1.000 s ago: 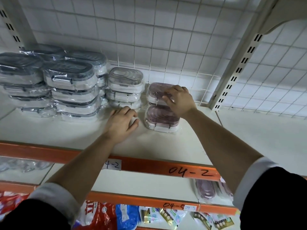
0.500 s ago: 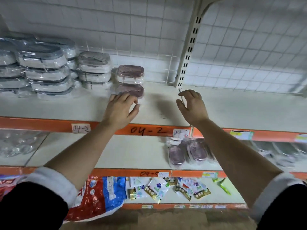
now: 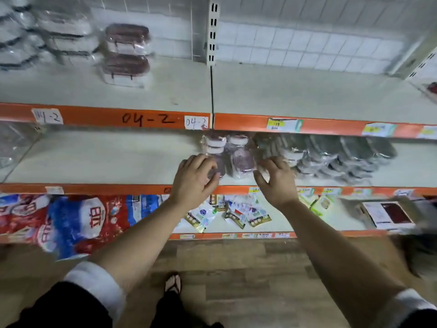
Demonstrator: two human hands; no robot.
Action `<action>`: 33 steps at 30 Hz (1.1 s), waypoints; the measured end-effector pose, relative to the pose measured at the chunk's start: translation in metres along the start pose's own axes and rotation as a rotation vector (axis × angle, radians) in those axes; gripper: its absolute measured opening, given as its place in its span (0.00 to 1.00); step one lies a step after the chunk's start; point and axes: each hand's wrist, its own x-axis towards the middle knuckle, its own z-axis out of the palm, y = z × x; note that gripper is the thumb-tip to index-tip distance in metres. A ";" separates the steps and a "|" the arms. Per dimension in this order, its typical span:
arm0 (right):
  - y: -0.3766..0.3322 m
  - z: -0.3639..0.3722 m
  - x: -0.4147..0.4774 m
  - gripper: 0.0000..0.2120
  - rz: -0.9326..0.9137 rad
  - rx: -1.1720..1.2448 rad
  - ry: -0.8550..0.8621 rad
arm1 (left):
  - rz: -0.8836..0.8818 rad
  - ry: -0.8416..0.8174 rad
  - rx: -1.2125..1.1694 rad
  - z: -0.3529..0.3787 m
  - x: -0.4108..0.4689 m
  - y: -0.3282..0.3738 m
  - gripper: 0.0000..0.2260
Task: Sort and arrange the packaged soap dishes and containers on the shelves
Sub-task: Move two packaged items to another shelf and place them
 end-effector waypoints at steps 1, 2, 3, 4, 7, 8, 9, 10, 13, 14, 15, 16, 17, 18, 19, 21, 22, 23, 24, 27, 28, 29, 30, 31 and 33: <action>0.009 0.006 -0.007 0.14 0.031 0.000 -0.038 | -0.039 -0.025 -0.013 0.009 -0.009 0.001 0.15; 0.016 0.013 -0.013 0.15 0.055 0.002 -0.067 | -0.073 -0.054 -0.029 0.018 -0.017 0.002 0.15; 0.026 0.022 -0.018 0.16 0.084 0.005 -0.094 | -0.104 -0.083 -0.042 0.031 -0.025 0.000 0.16; 0.032 0.030 -0.021 0.16 0.108 0.010 -0.107 | -0.124 -0.104 -0.052 0.041 -0.030 -0.002 0.16; 0.049 0.056 -0.024 0.18 0.189 0.042 -0.114 | -0.133 -0.147 -0.033 0.077 -0.038 -0.016 0.14; 0.055 0.068 -0.023 0.19 0.216 0.060 -0.109 | -0.148 -0.161 -0.039 0.092 -0.037 -0.022 0.14; 0.060 0.077 -0.020 0.20 0.237 0.077 -0.099 | -0.172 -0.166 -0.053 0.104 -0.034 -0.027 0.15; 0.065 0.089 -0.017 0.21 0.254 0.087 -0.103 | -0.205 -0.175 -0.072 0.118 -0.033 -0.032 0.16; 0.079 0.117 -0.006 0.24 0.265 0.084 -0.149 | -0.311 -0.202 -0.142 0.154 -0.035 -0.046 0.18; 0.083 0.124 -0.002 0.24 0.259 0.075 -0.170 | -0.348 -0.211 -0.165 0.164 -0.037 -0.050 0.19; 0.088 0.133 0.003 0.25 0.250 0.063 -0.195 | -0.379 -0.227 -0.185 0.175 -0.040 -0.055 0.19; 0.091 0.140 0.008 0.26 0.243 0.045 -0.215 | -0.402 -0.241 -0.200 0.184 -0.043 -0.060 0.20; 0.094 0.146 0.013 0.26 0.229 0.027 -0.226 | -0.412 -0.252 -0.212 0.192 -0.045 -0.064 0.20; 0.098 0.153 0.020 0.27 0.216 0.005 -0.232 | -0.418 -0.264 -0.218 0.201 -0.044 -0.070 0.22; 0.099 0.156 0.026 0.27 0.196 -0.023 -0.224 | -0.414 -0.266 -0.218 0.206 -0.043 -0.073 0.23; 0.104 0.169 0.042 0.29 0.148 -0.099 -0.203 | -0.379 -0.258 -0.186 0.221 -0.030 -0.087 0.25; 0.104 0.174 0.049 0.31 0.129 -0.127 -0.191 | -0.354 -0.241 -0.165 0.227 -0.022 -0.093 0.26; 0.104 0.181 0.056 0.32 0.124 -0.138 -0.180 | -0.345 -0.230 -0.145 0.235 -0.013 -0.100 0.27; 0.104 0.186 0.062 0.33 0.127 -0.139 -0.169 | -0.359 -0.225 -0.128 0.240 -0.004 -0.105 0.29; 0.103 0.202 0.079 0.33 0.194 -0.147 -0.162 | -0.477 -0.257 -0.091 0.259 0.017 -0.115 0.35; 0.102 0.207 0.084 0.33 0.226 -0.155 -0.152 | -0.504 -0.275 -0.075 0.265 0.023 -0.118 0.37; 0.102 0.211 0.087 0.32 0.254 -0.167 -0.135 | -0.527 -0.284 -0.069 0.270 0.027 -0.118 0.39; 0.102 0.214 0.090 0.31 0.270 -0.182 -0.115 | -0.554 -0.279 -0.078 0.274 0.032 -0.118 0.40; 0.102 0.218 0.093 0.29 0.273 -0.196 -0.095 | -0.585 -0.263 -0.097 0.277 0.037 -0.118 0.40; 0.101 0.222 0.098 0.24 0.273 -0.206 -0.042 | -0.638 -0.228 -0.130 0.283 0.043 -0.116 0.37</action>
